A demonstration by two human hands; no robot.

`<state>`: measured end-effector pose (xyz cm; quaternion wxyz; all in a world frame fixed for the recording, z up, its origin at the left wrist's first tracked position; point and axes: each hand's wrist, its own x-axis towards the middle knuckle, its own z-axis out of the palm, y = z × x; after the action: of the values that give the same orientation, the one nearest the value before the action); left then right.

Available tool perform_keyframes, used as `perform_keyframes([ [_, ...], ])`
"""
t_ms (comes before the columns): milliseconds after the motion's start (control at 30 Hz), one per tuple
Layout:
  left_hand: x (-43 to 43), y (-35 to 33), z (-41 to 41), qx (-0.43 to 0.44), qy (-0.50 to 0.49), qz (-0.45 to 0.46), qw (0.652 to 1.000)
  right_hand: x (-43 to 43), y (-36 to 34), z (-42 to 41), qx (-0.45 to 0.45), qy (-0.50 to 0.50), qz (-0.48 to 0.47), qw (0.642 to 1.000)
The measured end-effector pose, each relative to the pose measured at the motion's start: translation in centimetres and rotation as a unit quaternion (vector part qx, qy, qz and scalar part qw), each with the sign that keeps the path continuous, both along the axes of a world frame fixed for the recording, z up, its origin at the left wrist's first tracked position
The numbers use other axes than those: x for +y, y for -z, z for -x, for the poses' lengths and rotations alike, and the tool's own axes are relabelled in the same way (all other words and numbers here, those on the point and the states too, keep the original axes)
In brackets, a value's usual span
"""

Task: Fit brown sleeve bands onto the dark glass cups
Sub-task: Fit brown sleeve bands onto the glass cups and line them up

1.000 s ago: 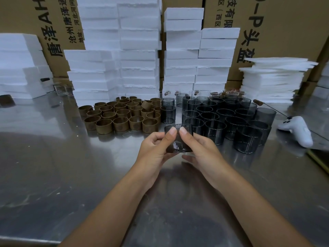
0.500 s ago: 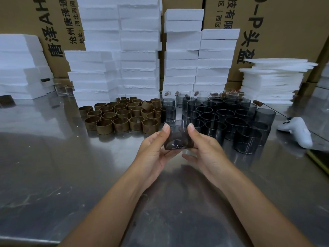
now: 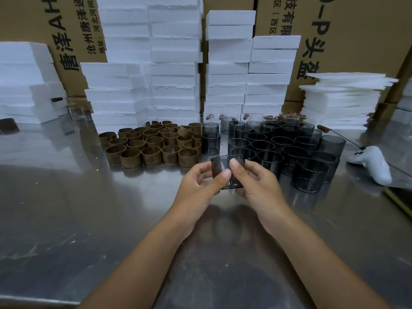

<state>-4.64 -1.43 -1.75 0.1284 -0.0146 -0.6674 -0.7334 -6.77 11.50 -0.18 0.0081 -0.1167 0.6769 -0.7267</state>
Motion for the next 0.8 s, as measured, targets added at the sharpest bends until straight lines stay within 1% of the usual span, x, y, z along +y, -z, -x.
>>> perform_keyframes([
  [267, -0.41, -0.03, 0.13, -0.019, 0.044, -0.110, 0.993, -0.02, -0.02, 0.29, -0.023, 0.013, 0.027, 0.999],
  [433, -0.74, -0.52, -0.08, 0.006, 0.114, -0.145, 0.983, 0.59, -0.29, 0.26, -0.048, -0.023, 0.080, 0.995],
  [567, -0.73, -0.58, -0.02, 0.013, 0.124, -0.166, 0.978, 0.74, -0.37, 0.24, -0.045, -0.034, 0.092, 0.994],
  [633, -0.76, -0.55, -0.03, 0.014, 0.129, -0.164, 0.978, 0.73, -0.39, 0.21, -0.037, -0.040, 0.077, 0.996],
  [700, -0.78, -0.55, -0.03, 0.012, 0.136, -0.150, 0.979, 0.57, -0.36, 0.17, -0.034, -0.058, 0.040, 0.997],
  [800, -0.69, -0.58, 0.00, -0.003, 0.124, -0.120, 0.985, 0.31, -0.21, 0.17, -0.053, -0.085, 0.002, 0.995],
])
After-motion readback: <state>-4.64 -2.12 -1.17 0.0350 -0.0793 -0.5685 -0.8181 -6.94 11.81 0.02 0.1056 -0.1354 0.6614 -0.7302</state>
